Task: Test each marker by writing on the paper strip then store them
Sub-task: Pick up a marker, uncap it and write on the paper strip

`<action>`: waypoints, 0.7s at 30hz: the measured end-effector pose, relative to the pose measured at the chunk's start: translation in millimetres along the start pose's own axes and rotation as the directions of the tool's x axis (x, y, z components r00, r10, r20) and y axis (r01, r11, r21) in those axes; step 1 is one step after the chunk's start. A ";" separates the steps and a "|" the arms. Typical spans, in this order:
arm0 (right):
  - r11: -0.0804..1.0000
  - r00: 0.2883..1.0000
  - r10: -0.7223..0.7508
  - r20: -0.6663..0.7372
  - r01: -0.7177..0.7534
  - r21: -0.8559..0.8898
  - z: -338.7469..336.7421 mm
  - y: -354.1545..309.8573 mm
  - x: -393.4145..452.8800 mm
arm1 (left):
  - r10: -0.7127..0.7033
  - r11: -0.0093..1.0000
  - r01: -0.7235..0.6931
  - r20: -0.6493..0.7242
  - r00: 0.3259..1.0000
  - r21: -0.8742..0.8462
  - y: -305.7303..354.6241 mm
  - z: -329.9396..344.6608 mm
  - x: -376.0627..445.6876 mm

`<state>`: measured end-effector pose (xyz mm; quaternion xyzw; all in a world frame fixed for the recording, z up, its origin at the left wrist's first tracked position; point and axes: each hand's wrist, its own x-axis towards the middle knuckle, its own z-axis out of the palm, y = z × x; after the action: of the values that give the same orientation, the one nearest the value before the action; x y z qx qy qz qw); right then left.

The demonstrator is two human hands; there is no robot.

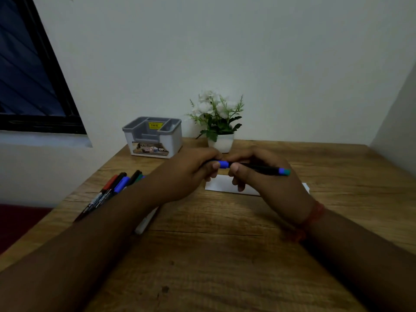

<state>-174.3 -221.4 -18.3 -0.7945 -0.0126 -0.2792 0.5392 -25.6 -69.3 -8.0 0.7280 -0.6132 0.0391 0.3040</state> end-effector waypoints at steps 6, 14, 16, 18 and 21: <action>0.996 0.991 0.061 -0.120 -0.053 0.069 3.4 -2.4 0.1 | 0.026 0.999 -0.026 0.008 1.000 0.025 0.7 6.1 0.2; 0.984 0.980 0.081 -0.182 -0.049 0.170 6.5 -5.2 1.2 | -0.011 1.000 0.012 0.051 0.999 -0.024 7.3 -2.4 -0.8; 0.966 0.954 0.099 -0.283 -0.024 0.258 -9.9 -8.7 6.7 | -0.145 0.989 0.143 0.063 0.987 0.035 -5.6 -16.6 -6.1; 0.929 0.902 0.111 -0.418 0.055 0.365 -35.1 -11.4 14.7 | -0.256 0.967 0.256 -0.009 0.967 0.013 -19.6 -32.5 -10.9; 0.954 0.878 0.177 -0.445 -0.041 0.298 -41.6 -1.9 20.8 | -0.271 0.960 0.274 -0.066 0.960 0.054 -25.4 -30.5 -7.1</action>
<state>-175.3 -262.4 3.8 -0.6189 0.1233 -0.4263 0.6481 5.6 -46.5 3.7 0.8133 -0.4966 0.0370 0.3011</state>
